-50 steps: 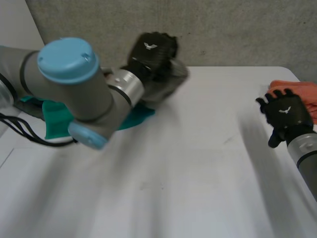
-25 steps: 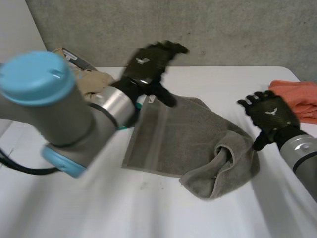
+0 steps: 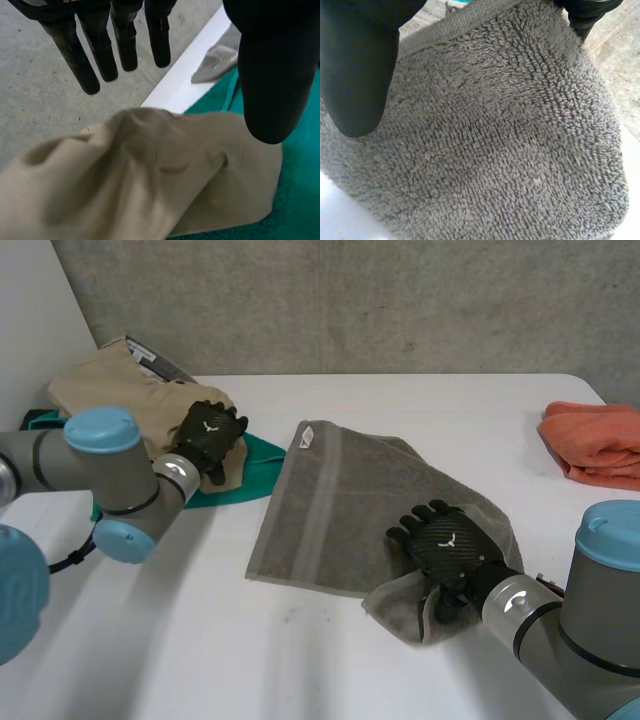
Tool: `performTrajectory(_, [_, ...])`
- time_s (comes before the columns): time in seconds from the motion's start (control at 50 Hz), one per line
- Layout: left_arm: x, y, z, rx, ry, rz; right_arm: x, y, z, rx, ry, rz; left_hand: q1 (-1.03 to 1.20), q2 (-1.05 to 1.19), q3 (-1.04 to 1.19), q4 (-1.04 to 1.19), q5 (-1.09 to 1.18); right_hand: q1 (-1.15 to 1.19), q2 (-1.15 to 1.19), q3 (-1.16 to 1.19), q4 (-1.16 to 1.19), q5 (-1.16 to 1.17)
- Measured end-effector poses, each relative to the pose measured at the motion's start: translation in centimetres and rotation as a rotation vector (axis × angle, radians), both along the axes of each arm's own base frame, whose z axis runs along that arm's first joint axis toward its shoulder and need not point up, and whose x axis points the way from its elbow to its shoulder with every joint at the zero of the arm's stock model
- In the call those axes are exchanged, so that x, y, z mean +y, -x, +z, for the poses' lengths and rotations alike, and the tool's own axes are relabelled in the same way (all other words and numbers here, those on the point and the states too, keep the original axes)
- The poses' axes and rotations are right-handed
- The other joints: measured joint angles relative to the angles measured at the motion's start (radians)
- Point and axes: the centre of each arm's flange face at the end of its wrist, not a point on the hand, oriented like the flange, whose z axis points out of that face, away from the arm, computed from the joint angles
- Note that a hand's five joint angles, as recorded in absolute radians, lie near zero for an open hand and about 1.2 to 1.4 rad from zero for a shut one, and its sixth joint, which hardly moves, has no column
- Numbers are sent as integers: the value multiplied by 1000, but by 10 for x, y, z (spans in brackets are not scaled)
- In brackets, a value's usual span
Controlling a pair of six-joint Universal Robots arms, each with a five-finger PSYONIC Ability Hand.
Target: Fold the laundry.
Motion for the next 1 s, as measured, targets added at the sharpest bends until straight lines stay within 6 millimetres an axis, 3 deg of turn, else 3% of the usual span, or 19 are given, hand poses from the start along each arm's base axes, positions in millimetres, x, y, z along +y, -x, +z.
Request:
performTrajectory(0.18, [-23, 1, -23, -33, 39, 23, -3, 4, -1, 3, 2, -18, 440, 436, 433, 423, 404, 0, 0, 0, 0, 0])
performTrajectory(0.24, [-38, -11, -26, -62, 69, 82, -3, 5, -2, 3, -1, -22, 727, 730, 713, 723, 705, 0, 0, 0, 0, 0])
performTrajectory(0.38, [-69, -49, -15, -155, 168, 291, -3, 5, -2, 3, -1, -23, 728, 783, 765, 769, 723, 0, 0, 0, 0, 0])
performTrajectory(0.48, [-92, -93, 5, -231, 259, 533, -3, 5, -2, 2, 0, -23, 728, 787, 765, 770, 723, 0, 0, 0, 0, 0])
performTrajectory(0.54, [-98, -114, 19, -251, 297, 649, -3, 5, -1, 2, 1, -21, 728, 787, 765, 784, 723, 0, 0, 0, 0, 0])
performTrajectory(0.62, [-97, -126, 33, -249, 334, 713, -3, 5, -1, 2, 1, -20, 687, 723, 720, 733, 693, 0, 0, 0, 0, 0])
performTrajectory(0.64, [-96, -127, 35, -247, 339, 716, -3, 5, -1, 2, 1, -20, 687, 723, 720, 733, 693, 0, 0, 0, 0, 0])
performTrajectory(0.66, [-93, -125, 36, -246, 346, 711, -3, 5, -1, 2, 1, -20, 319, 367, 363, 365, 349, 0, 0, 0, 0, 0])
performTrajectory(0.72, [-83, -115, 35, -245, 350, 668, -3, 5, -2, 2, 1, -21, 23, 2, 13, 4, 16, 0, 0, 0, 0, 0])
performTrajectory(0.76, [-77, -107, 34, -245, 347, 637, -3, 5, -1, 3, 1, -22, 23, 2, 13, 4, 16, 0, 0, 0, 0, 0])
performTrajectory(0.78, [-67, -96, 33, -244, 342, 588, -3, 5, -1, 3, 1, -23, 4, -102, -101, -111, -67, 0, 0, 0, 0, 0])
performTrajectory(1.0, [6, -34, 27, -194, 227, 260, -3, 6, -1, 3, 0, -26, 6, -103, -102, -112, -115, 0, 0, 0, 0, 0])
